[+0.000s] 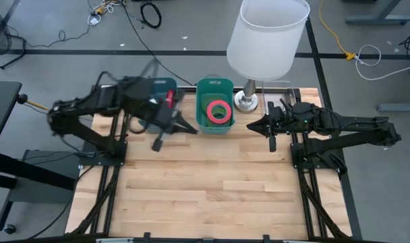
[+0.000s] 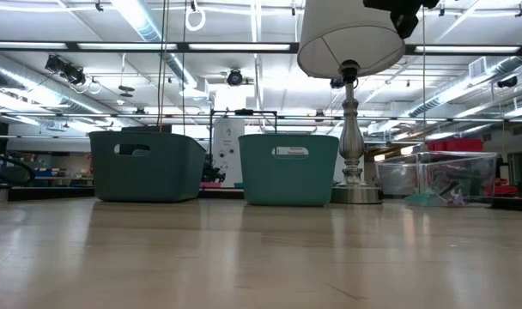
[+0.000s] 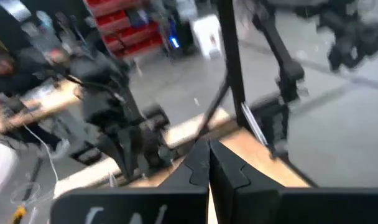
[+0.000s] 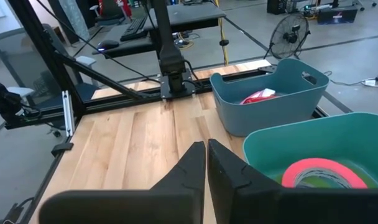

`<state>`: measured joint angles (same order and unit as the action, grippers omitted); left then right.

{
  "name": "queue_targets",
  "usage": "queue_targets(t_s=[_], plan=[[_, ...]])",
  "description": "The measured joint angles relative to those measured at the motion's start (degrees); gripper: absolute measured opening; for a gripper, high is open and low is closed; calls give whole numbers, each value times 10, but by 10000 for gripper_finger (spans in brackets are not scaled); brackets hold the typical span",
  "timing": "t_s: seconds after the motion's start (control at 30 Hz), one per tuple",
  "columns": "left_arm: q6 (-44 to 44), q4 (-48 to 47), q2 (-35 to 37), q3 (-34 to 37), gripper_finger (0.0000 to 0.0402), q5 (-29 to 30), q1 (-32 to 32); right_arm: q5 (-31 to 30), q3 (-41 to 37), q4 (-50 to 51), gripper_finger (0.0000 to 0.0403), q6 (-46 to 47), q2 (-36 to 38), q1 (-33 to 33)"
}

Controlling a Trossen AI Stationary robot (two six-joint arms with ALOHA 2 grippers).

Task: Pick and place Stapler, Stapler remover, tape
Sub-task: Return to Home Position

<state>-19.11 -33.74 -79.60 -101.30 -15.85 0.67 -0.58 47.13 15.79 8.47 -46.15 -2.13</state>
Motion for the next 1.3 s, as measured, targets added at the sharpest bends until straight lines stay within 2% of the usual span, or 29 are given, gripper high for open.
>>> queue_targets(t_s=[0.07,0.37,0.57,0.77,1.13,1.3], plan=[[20,55,53,74,0,4,-6,0,0,0,20,0,0,0],[61,157,226,320,0,-6,-40,0,0,0,20,0,0,0],[80,236,314,469,0,-16,-40,0,0,0,20,0,0,0],[130,378,394,619,0,-40,-36,0,0,0,20,0,0,0],[167,489,505,798,0,-40,-36,0,0,0,20,0,0,0],[184,570,546,874,0,-39,-33,0,0,1,20,0,0,0]])
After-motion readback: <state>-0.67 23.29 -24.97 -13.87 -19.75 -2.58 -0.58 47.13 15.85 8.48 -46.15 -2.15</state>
